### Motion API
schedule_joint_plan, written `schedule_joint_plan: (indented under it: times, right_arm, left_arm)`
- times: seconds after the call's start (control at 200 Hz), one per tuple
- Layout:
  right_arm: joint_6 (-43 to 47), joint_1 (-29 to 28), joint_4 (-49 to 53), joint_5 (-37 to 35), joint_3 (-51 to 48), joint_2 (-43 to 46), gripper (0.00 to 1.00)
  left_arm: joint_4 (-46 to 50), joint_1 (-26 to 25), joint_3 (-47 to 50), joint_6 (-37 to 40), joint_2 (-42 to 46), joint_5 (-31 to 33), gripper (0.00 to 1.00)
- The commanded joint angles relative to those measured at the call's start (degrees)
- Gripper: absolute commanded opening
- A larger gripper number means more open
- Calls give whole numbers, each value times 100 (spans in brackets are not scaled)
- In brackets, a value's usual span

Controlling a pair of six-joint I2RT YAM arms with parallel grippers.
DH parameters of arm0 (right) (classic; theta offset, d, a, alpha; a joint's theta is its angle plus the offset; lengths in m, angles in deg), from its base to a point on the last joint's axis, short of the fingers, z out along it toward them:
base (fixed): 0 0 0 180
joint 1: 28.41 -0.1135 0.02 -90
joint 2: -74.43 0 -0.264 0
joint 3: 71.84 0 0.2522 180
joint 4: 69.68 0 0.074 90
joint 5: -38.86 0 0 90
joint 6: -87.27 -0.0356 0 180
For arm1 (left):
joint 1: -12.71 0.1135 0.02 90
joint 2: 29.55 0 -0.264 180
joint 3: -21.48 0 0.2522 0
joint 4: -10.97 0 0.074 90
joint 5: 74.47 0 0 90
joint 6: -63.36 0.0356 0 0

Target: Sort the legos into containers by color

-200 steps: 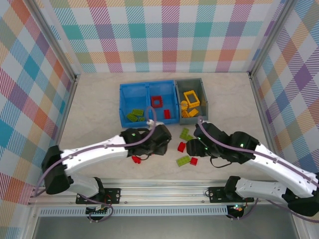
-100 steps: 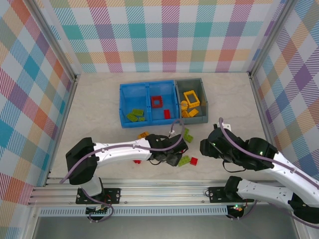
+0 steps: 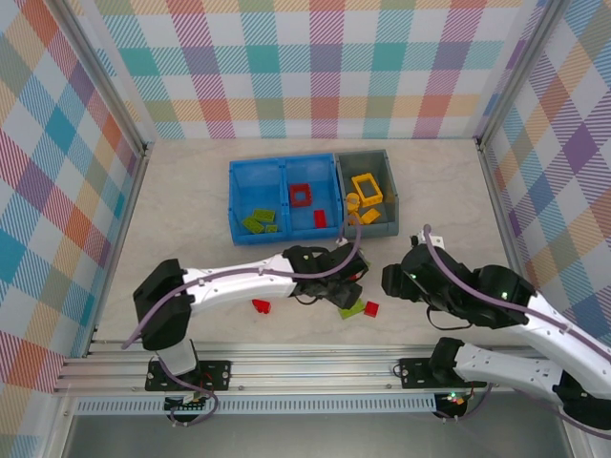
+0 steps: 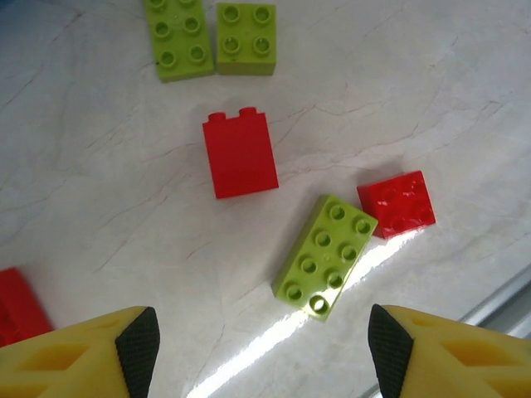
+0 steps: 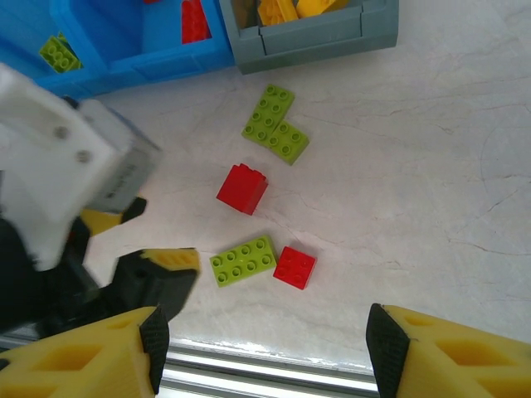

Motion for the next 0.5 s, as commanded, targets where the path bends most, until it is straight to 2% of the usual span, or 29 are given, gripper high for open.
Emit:
schedule_joint_plan:
  times: [0.0,0.19,0.495]
  right_arm:
    - [-3,-37,86,-232,-10,220,67]
    - [-45,-35,191,-318,1,295,68]
    - [34,-33,306,-595,165,419,71]
  left_arm:
    - [106,78,-428,299,-374,-73,71]
    - [331,30,-915,339,-932,-386,71]
    - [453,-63,-491,934,-1098,-1031,70]
